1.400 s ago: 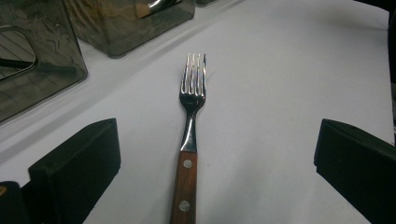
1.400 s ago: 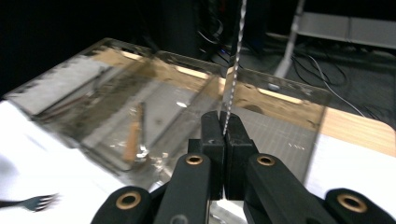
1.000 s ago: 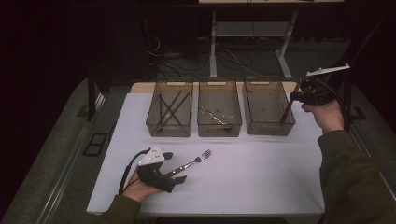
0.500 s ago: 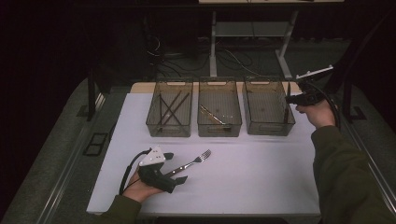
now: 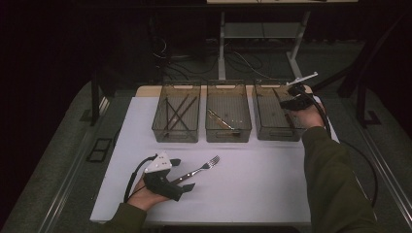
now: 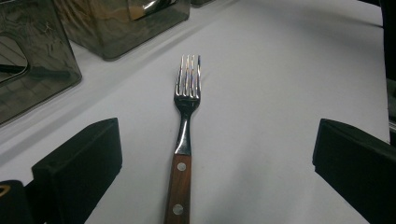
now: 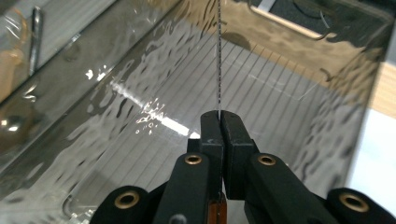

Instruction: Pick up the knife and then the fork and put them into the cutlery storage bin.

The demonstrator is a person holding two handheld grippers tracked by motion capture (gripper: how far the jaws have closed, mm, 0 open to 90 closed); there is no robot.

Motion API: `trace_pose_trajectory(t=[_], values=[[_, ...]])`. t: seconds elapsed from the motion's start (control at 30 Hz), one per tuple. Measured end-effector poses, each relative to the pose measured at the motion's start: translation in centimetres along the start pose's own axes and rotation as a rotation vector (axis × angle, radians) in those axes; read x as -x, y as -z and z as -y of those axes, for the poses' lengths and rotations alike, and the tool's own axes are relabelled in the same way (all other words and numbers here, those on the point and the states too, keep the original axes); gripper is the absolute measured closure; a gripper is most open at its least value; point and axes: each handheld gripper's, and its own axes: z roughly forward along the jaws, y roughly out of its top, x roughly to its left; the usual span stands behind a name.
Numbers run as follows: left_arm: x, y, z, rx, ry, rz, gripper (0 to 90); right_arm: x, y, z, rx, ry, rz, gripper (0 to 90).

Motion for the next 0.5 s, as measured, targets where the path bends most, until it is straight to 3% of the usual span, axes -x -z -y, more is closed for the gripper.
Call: trace_pose_trajectory(t=[0.5], values=[[-0.1, -0.1, 0.0, -0.013, 0.006, -0.002, 0.7, -1.3, -4.0, -0.3, -0.129, 0.025, 0.009, 86.7]])
